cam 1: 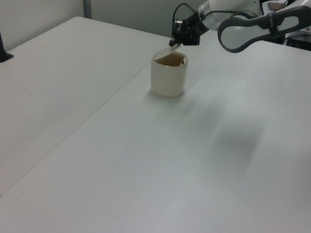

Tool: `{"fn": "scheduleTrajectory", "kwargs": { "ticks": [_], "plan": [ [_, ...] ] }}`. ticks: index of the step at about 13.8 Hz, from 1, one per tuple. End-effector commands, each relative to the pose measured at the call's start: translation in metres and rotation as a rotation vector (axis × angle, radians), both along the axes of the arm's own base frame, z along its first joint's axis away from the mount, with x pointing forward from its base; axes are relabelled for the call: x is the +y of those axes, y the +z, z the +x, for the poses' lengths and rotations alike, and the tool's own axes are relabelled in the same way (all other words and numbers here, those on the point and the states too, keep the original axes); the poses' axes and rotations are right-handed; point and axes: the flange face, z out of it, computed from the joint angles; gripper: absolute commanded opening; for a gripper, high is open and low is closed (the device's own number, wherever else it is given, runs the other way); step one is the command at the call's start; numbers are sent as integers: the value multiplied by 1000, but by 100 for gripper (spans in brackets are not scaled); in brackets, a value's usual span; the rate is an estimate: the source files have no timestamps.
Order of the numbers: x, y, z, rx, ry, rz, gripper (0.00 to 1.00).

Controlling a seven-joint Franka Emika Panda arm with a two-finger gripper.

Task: Close the trash bin
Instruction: 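Push the open lid down with the gripper fingers onto the bin rim, then lift the gripper up and away from the closed bin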

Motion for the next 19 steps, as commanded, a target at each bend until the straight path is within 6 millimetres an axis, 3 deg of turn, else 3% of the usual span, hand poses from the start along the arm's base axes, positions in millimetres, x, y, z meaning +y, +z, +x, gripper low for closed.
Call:
{"fn": "scheduleTrajectory", "kwargs": {
  "ticks": [1, 6, 11, 16, 17, 19],
  "plan": [
    [0, -8, -18, 89, 47, -46, 0],
    [-4, -27, -26, 179, 77, -71, 0],
    [-16, -27, -28, 184, 61, -71, 0],
    [-11, -53, -32, 231, 81, -78, 0],
    [-11, -53, -32, 231, 82, -83, 0],
    [-16, -26, -36, 221, 75, -83, 0]
  ]
}}
